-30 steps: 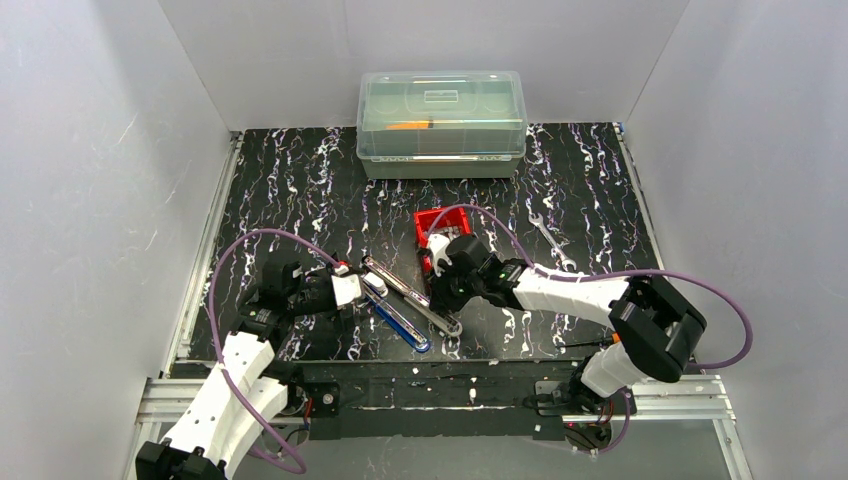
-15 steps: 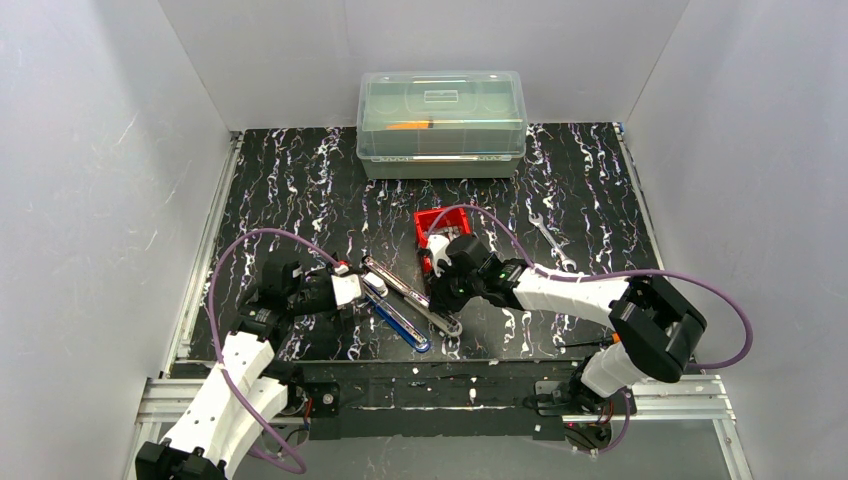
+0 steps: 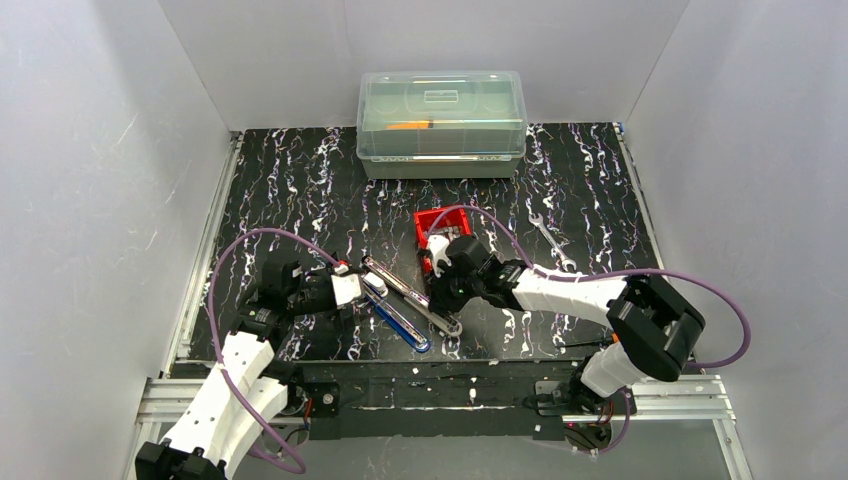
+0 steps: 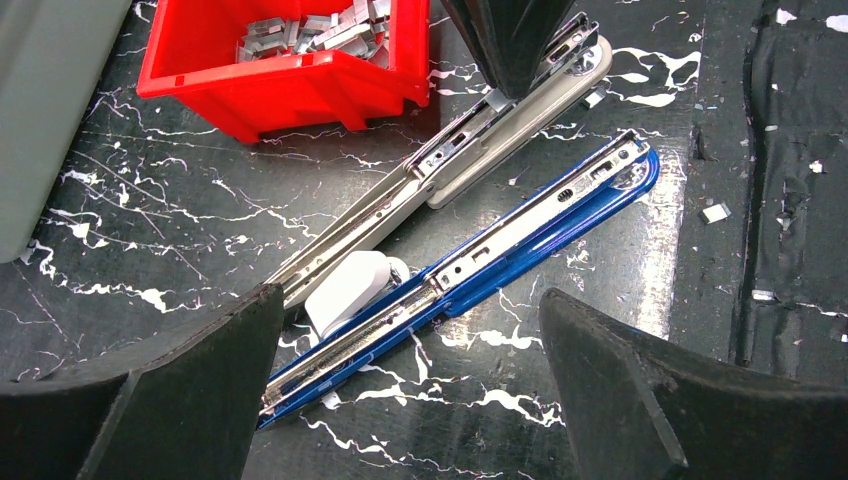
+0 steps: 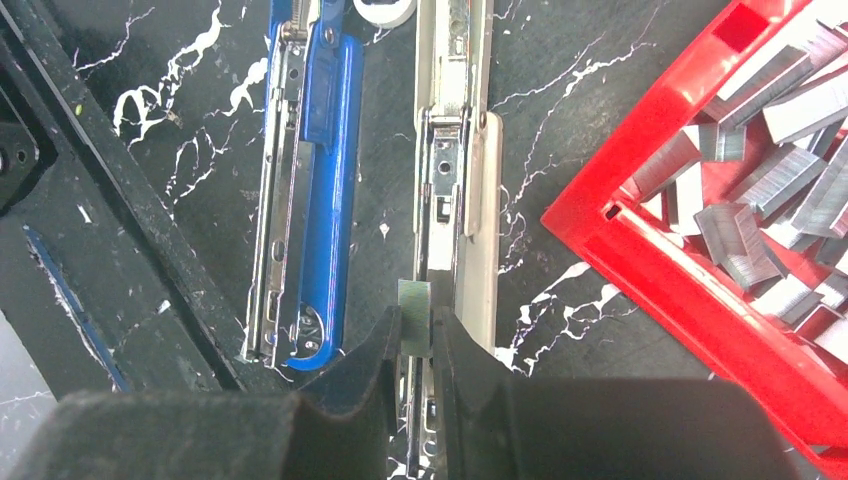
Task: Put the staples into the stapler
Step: Pick up the stapler, then place the staple at the center of the board, then pick up the staple from the center of the board.
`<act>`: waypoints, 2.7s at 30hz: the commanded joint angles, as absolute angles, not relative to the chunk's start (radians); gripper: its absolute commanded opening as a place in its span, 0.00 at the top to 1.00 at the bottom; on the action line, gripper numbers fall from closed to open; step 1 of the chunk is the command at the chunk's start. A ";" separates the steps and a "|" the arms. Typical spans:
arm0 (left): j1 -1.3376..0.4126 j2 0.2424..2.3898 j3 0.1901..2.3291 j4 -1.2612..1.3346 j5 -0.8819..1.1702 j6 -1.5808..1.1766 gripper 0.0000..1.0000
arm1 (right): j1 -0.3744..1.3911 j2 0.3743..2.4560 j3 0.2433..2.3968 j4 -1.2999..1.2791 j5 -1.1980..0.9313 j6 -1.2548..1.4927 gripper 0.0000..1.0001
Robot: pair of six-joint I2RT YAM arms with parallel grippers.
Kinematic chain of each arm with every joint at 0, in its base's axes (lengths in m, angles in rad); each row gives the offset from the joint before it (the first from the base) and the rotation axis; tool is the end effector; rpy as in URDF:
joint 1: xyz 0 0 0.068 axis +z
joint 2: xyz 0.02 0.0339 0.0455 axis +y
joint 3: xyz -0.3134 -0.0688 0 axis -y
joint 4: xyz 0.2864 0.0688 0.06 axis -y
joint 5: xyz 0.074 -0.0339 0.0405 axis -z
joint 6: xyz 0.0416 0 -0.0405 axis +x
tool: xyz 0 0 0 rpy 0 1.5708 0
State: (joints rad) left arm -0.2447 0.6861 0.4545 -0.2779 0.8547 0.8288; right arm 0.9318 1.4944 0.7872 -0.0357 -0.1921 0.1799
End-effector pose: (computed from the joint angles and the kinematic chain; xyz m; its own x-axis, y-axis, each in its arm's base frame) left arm 0.1462 -0.0688 0.2553 0.2684 0.4317 -0.8611 0.8881 0.2355 0.3949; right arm 0.1948 0.2755 0.2078 -0.5529 -0.4497 -0.7015 -0.7855 0.5621 0.2588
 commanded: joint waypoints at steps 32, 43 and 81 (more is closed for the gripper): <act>-0.248 0.605 0.500 -0.304 0.948 0.829 0.01 | 0.853 1.314 0.713 -0.294 0.033 0.348 0.80; -0.247 0.614 0.499 -0.311 0.946 0.833 0.01 | 0.853 1.360 0.647 -0.276 0.079 0.401 0.64; -0.248 0.578 0.500 -0.348 0.930 0.853 0.01 | 0.910 1.476 0.794 -0.397 0.204 0.390 0.68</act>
